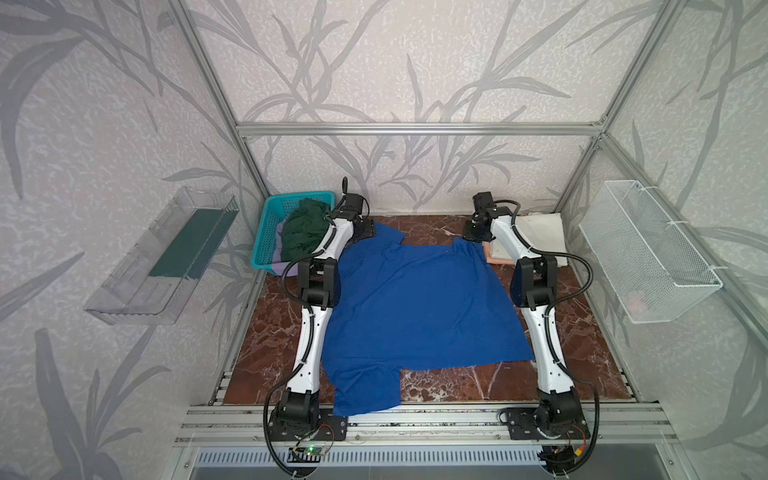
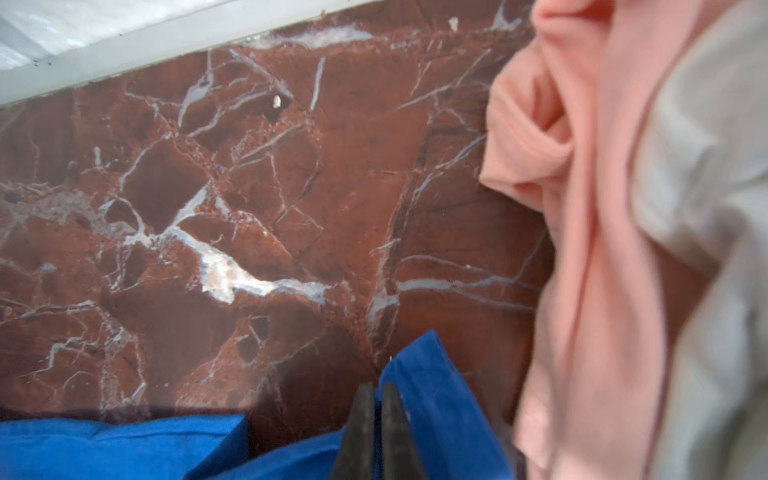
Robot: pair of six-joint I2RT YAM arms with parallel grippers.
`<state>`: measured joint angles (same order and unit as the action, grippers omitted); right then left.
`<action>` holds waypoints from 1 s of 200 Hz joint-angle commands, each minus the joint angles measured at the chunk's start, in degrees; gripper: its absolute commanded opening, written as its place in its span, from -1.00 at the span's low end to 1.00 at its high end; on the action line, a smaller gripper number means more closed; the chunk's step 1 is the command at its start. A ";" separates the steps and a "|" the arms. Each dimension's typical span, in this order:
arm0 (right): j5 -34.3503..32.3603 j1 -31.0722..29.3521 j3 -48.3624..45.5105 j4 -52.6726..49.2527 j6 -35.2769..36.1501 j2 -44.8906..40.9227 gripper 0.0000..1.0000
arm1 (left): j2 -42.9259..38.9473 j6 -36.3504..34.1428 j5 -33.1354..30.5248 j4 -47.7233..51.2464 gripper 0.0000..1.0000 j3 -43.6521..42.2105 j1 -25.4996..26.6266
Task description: Fold and stack the t-shirts
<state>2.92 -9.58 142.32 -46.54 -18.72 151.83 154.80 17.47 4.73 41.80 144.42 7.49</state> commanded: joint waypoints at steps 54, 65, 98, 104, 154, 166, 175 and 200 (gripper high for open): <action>2.43 0.00 2.00 0.49 -0.89 2.15 -1.00 | 3.12 -0.87 4.37 5.46 -0.12 1.82 0.71; 2.53 0.09 1.98 0.50 -0.93 2.06 -1.00 | 3.70 -0.78 5.01 5.94 -0.16 2.54 0.70; 2.53 0.35 2.12 1.24 0.31 1.98 -1.00 | 5.23 -2.38 6.57 7.61 -1.00 6.30 0.27; 2.54 0.49 2.24 1.49 0.52 1.97 -1.00 | 4.94 -3.12 5.89 7.50 -1.00 6.31 0.28; 4.73 1.29 3.91 0.92 1.60 1.76 -1.00 | 0.51 -7.25 1.11 8.54 -1.00 5.69 -0.40; 5.43 1.24 5.86 -1.07 2.70 1.57 -1.00 | -1.09 -7.87 1.37 8.30 -1.00 5.65 -0.50; 5.47 1.25 6.48 -1.72 3.59 0.97 -1.00 | -2.40 -8.34 1.12 8.27 -1.00 5.54 -0.54; 4.98 1.32 5.52 -1.72 5.55 -1.50 -1.00 | -7.13 -8.69 0.65 7.08 -1.00 2.32 -0.53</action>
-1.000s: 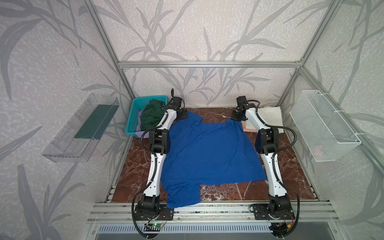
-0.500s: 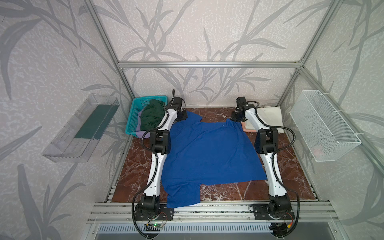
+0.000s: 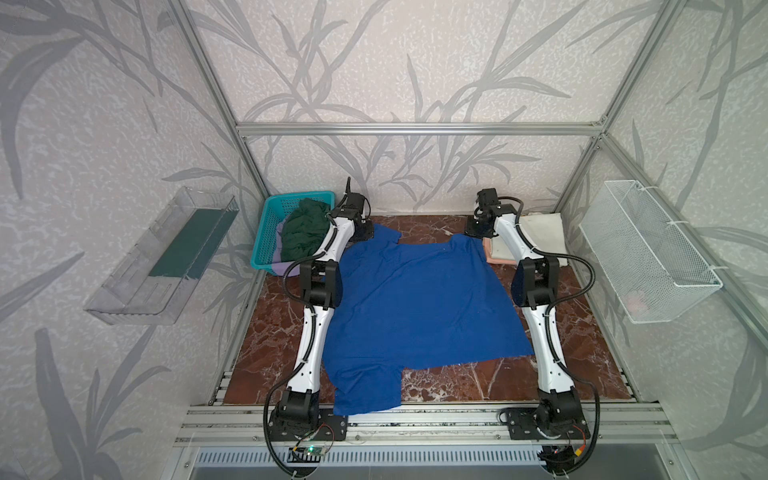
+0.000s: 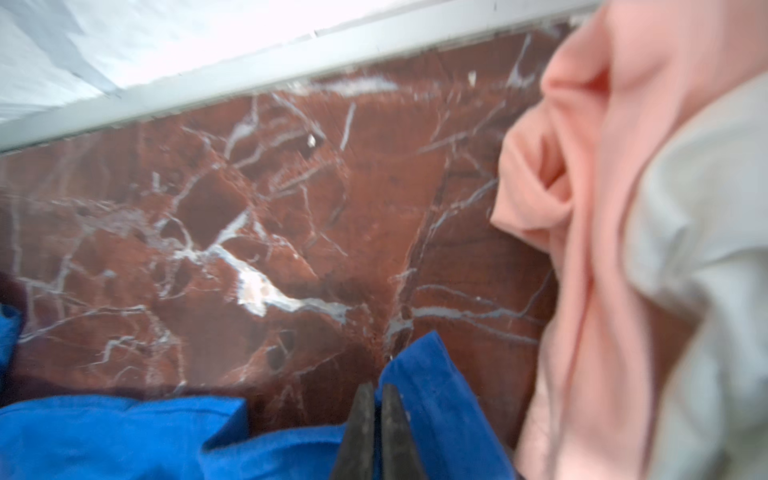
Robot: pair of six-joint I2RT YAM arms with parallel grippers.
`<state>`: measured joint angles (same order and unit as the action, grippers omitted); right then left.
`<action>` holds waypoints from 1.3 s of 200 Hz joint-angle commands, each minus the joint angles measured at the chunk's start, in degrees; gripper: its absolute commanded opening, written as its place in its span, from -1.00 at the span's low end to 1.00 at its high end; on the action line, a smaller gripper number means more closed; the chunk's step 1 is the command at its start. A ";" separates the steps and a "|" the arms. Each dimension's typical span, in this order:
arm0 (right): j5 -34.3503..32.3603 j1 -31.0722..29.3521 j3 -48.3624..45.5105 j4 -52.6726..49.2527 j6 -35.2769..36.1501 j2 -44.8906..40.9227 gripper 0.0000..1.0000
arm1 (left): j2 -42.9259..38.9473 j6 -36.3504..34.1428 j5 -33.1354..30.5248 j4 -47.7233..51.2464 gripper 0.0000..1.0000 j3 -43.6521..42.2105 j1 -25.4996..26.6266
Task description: Fold and stack the t-shirts
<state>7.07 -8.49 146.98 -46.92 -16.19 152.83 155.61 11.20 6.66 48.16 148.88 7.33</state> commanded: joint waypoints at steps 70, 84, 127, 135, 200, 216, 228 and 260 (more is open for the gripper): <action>1.86 0.14 -0.97 -2.74 5.81 -5.05 -1.00 | -19.83 -1.37 0.80 -2.97 -1.00 -15.66 -0.26; 1.27 0.13 -1.19 -2.82 6.24 -5.16 -1.00 | -22.12 -0.84 0.02 -2.39 -1.00 -18.03 -0.27; -0.88 0.13 -0.82 -1.27 7.35 -3.90 -1.00 | -31.72 -0.73 -0.77 -10.36 -1.00 -31.64 -0.25; -0.83 0.14 -0.44 -0.70 7.39 -3.43 -1.00 | -32.86 -0.58 -0.75 -12.45 -1.00 -33.93 -0.28; -0.89 0.09 5.08 -4.50 9.14 -1.87 -1.00 | -32.71 -0.26 0.21 -7.49 -1.00 -31.12 -0.20; -0.17 0.14 -0.07 -3.43 9.32 -5.62 -1.00 | -36.00 0.82 0.46 -10.88 -1.00 -37.25 -0.06; -0.21 -0.03 -6.33 -0.63 9.24 -9.05 -1.00 | -39.33 2.53 0.53 -14.81 -1.00 -43.51 0.00; -0.22 -0.21 -26.91 13.71 9.05 -18.32 -1.00 | -48.49 6.15 1.76 -28.64 -1.00 -61.53 1.06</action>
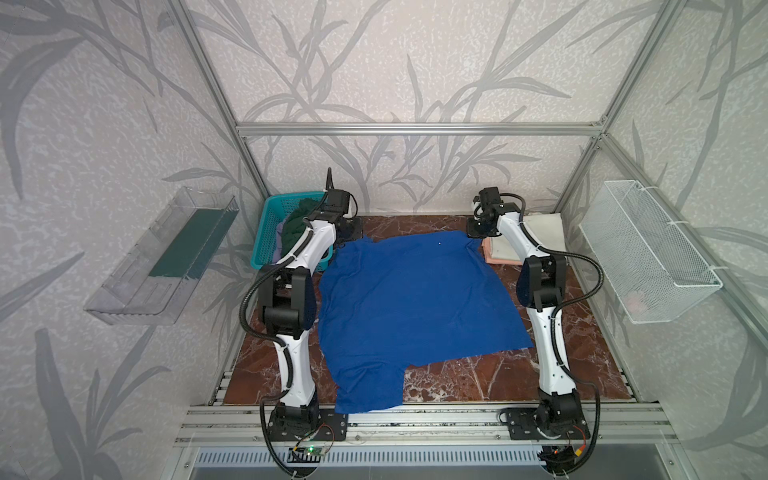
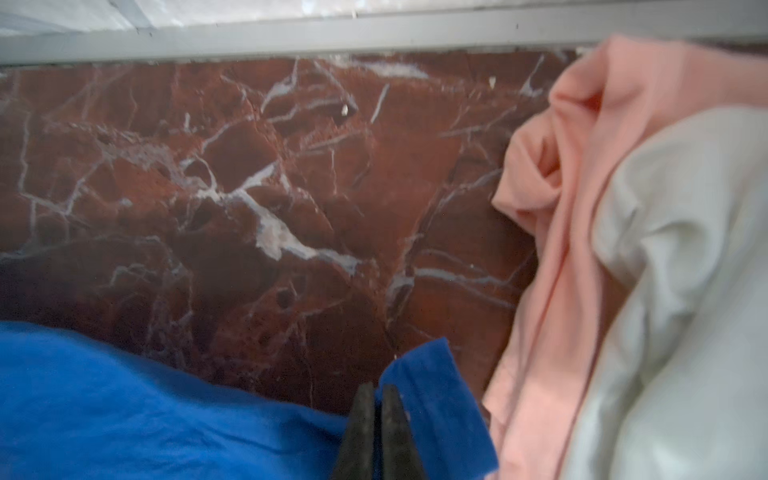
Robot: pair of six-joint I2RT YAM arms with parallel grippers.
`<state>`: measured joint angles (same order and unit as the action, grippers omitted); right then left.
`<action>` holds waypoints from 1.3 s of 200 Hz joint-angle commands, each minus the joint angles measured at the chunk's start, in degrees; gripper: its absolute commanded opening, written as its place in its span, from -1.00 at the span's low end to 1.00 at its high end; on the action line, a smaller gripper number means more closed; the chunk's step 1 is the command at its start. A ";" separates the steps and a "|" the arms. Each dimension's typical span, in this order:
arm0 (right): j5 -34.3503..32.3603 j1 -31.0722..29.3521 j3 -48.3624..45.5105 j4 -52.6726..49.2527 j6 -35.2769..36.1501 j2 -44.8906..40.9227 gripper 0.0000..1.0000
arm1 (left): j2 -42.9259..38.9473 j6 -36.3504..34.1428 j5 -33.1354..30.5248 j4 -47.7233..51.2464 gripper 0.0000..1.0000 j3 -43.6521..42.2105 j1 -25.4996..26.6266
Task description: Fold and stack the t-shirts
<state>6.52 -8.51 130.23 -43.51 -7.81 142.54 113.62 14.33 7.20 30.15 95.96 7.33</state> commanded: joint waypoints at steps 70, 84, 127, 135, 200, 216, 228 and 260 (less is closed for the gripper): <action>-1.20 -0.19 -32.67 28.83 -0.34 -17.84 -1.00 | -13.56 4.78 -1.17 -16.79 -1.00 -23.10 3.64; -1.93 -0.18 -34.01 29.61 -0.38 -18.34 -1.00 | -14.50 5.70 -2.41 -18.14 -1.00 -25.61 3.96; -0.89 -0.27 -35.76 30.39 -1.22 -18.61 -1.00 | -16.95 7.51 -5.77 -19.48 -1.00 -30.09 5.32; -1.20 -0.28 -36.22 30.82 -1.22 -18.79 -1.00 | -17.81 7.76 -6.32 -20.05 -1.00 -31.22 5.78; -2.56 -0.28 -45.16 38.63 -4.65 -23.49 -0.74 | -24.99 11.37 -10.39 -25.68 -1.00 -41.60 9.66; -1.94 -0.28 -46.54 38.84 -5.42 -24.30 -0.25 | -26.36 13.28 -12.12 -25.99 -0.78 -43.99 10.45; -2.49 -0.30 -46.94 37.21 -6.51 -24.79 -0.13 | -27.66 14.67 -13.73 -26.30 -0.38 -46.08 10.99; -5.05 -0.35 -52.39 37.88 -11.38 -27.92 -0.13 | -32.50 18.30 -18.39 -28.68 -0.36 -52.41 11.81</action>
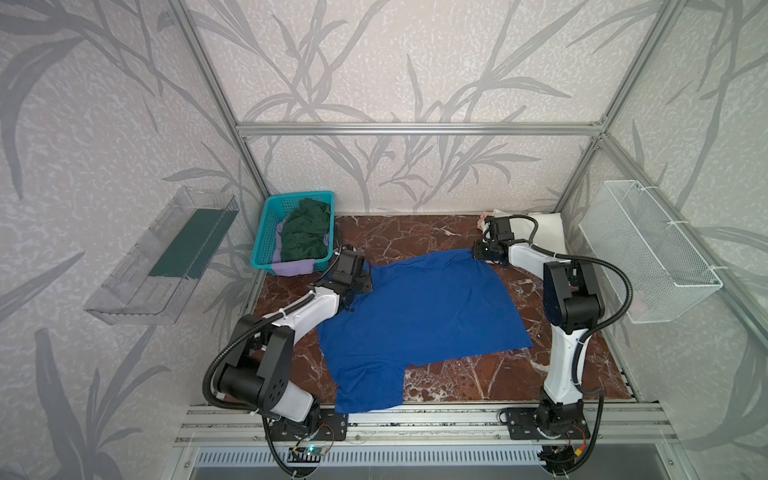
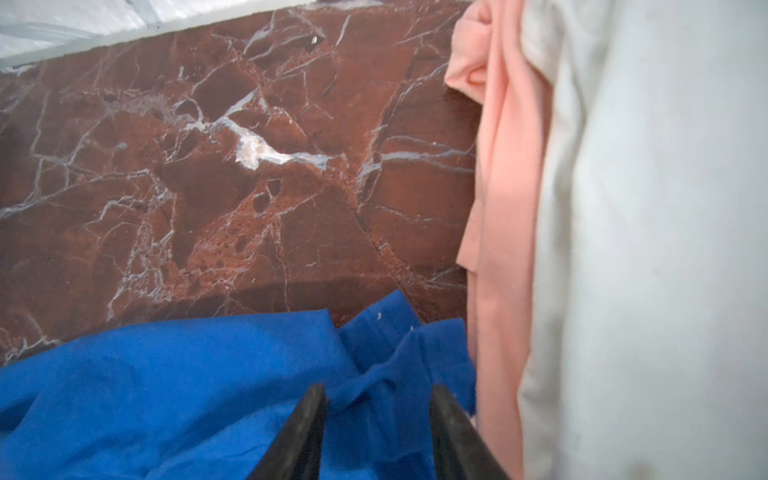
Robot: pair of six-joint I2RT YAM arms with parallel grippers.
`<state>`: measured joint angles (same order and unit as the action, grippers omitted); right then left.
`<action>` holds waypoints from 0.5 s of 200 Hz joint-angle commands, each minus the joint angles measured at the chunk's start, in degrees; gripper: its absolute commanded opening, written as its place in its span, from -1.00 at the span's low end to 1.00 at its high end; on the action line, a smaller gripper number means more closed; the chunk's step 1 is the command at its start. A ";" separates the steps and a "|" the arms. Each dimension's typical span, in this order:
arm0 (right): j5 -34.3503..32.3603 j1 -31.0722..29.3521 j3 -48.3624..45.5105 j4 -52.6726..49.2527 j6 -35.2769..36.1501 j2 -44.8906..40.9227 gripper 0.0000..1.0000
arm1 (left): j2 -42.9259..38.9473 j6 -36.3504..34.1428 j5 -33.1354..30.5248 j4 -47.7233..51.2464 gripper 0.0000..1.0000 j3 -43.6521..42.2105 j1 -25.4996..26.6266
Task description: Fold and stack the t-shirts
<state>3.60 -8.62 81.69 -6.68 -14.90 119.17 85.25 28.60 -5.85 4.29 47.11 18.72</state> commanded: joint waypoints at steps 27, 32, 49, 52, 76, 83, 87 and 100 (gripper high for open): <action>-2.87 -0.42 -6.85 0.93 -6.54 -6.13 -0.13 | -6.74 4.64 -7.21 -2.94 -0.36 -6.13 0.53; -3.04 -0.58 -6.81 0.13 -6.56 -6.21 -0.13 | -6.84 4.56 -7.53 -2.70 -0.36 -6.24 0.53; -3.53 -1.17 -7.04 -2.59 -6.23 -6.80 -0.13 | -6.40 3.90 -7.86 -1.57 -0.36 -5.75 0.53; -3.70 -1.26 -7.25 -2.82 -6.27 -6.91 -0.13 | -6.12 3.84 -7.92 -1.15 -0.36 -5.52 0.53; -5.61 -1.66 -9.93 -4.34 -6.89 -9.09 -0.14 | -4.65 3.83 -7.10 -0.64 -0.36 -4.21 0.53; -5.53 -1.73 -11.22 -3.93 -6.99 -9.97 -0.14 | -4.15 3.62 -6.72 -0.97 -0.36 -4.00 0.53; -5.45 -1.69 -11.86 -3.64 -7.07 -10.52 -0.14 | -3.79 3.35 -6.52 -1.24 -0.35 -3.71 0.53; -4.95 -1.69 -13.06 -3.62 -7.08 -11.66 -0.14 | -2.36 2.18 -5.72 -1.38 -0.25 -2.23 0.53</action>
<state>-0.38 -10.00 70.46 -8.71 -21.15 111.46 80.84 31.59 -11.53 2.98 41.67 19.07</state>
